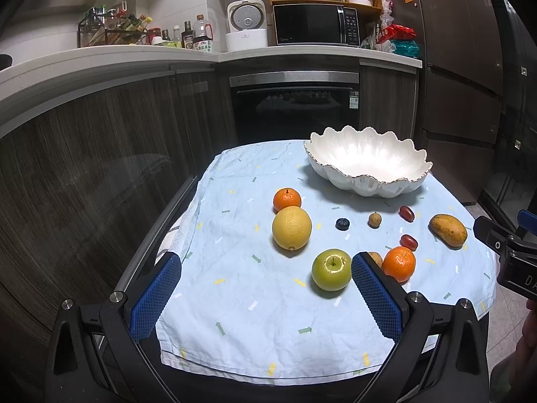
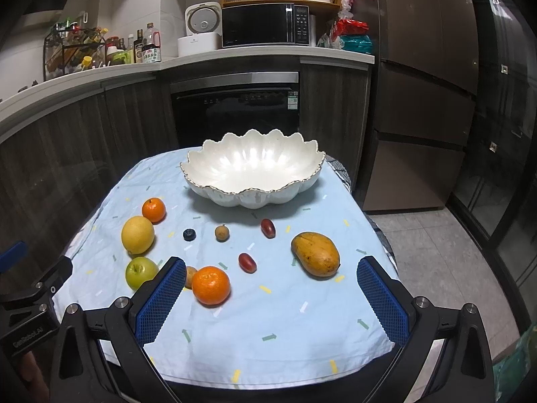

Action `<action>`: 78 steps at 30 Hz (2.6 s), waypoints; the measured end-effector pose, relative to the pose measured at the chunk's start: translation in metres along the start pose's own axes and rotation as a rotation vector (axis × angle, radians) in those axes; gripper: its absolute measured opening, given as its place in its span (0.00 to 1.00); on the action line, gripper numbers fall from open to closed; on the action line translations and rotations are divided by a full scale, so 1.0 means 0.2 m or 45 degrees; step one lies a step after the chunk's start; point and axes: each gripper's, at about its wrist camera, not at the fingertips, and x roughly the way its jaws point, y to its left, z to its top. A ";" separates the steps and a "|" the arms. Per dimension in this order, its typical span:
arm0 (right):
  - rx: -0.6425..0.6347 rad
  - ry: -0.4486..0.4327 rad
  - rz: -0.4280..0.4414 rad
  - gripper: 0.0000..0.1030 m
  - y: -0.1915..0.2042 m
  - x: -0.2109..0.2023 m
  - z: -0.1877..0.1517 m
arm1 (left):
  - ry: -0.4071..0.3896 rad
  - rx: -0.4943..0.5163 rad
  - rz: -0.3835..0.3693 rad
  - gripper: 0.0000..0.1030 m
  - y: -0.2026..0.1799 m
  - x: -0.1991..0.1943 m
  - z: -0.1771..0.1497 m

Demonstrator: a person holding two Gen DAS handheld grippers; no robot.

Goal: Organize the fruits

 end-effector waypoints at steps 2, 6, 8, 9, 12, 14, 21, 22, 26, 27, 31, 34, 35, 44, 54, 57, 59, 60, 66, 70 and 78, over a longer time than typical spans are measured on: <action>0.000 0.001 -0.002 1.00 0.00 0.00 0.00 | -0.002 0.000 -0.001 1.00 0.00 0.00 0.00; -0.001 0.000 -0.004 1.00 0.00 0.01 0.00 | -0.001 -0.001 -0.002 1.00 0.00 0.00 0.00; -0.001 -0.001 -0.004 1.00 0.00 0.01 0.00 | -0.001 -0.001 -0.002 1.00 -0.01 0.00 0.00; -0.001 -0.001 -0.004 1.00 0.00 0.01 0.00 | -0.002 -0.001 -0.001 1.00 0.00 0.00 0.00; 0.002 -0.003 -0.007 1.00 0.00 0.01 -0.01 | 0.000 -0.001 -0.002 1.00 0.00 0.00 0.00; 0.002 -0.005 -0.011 1.00 -0.01 0.01 -0.01 | -0.002 0.000 -0.001 1.00 -0.01 0.00 0.00; 0.001 -0.004 -0.013 1.00 0.00 0.01 -0.01 | -0.002 -0.001 -0.002 1.00 0.00 0.00 0.00; 0.002 -0.004 -0.013 1.00 0.00 0.01 0.00 | -0.002 -0.001 -0.003 1.00 0.00 0.00 0.00; 0.002 -0.005 -0.013 1.00 0.00 0.01 0.00 | -0.001 -0.001 -0.004 1.00 0.00 0.00 0.00; 0.001 -0.005 -0.012 1.00 0.00 0.01 0.00 | -0.003 -0.001 -0.003 1.00 0.00 0.00 0.00; 0.001 -0.006 -0.013 1.00 0.00 0.01 0.00 | -0.005 -0.001 -0.004 1.00 0.00 0.00 0.00; 0.002 -0.004 -0.011 1.00 -0.01 0.01 0.00 | -0.005 -0.001 -0.004 1.00 0.00 0.00 0.01; 0.002 -0.005 -0.012 1.00 0.00 0.01 0.00 | -0.006 -0.001 -0.004 1.00 0.00 0.00 0.01; 0.002 0.000 -0.013 1.00 0.00 0.01 0.00 | -0.006 0.000 -0.005 1.00 0.00 0.00 0.01; 0.002 0.000 -0.013 1.00 0.00 0.01 0.00 | -0.005 0.001 -0.005 1.00 0.00 0.00 0.01; 0.002 0.002 -0.013 1.00 0.00 0.02 0.00 | -0.004 0.002 -0.008 1.00 0.00 0.00 0.02; 0.004 0.002 -0.014 1.00 0.00 0.02 0.01 | -0.004 0.004 -0.009 1.00 0.00 0.00 0.02; 0.003 0.001 -0.014 1.00 0.00 0.02 0.01 | -0.005 0.005 -0.009 1.00 -0.01 0.00 0.02; 0.006 -0.001 -0.015 1.00 -0.01 0.02 0.01 | -0.011 0.017 -0.019 1.00 -0.01 0.00 0.02; 0.014 0.002 -0.015 1.00 -0.02 0.05 0.01 | -0.014 0.032 -0.027 1.00 -0.03 0.02 0.03; 0.031 0.025 -0.030 1.00 -0.05 0.12 0.01 | 0.012 0.062 -0.061 1.00 -0.07 0.09 0.03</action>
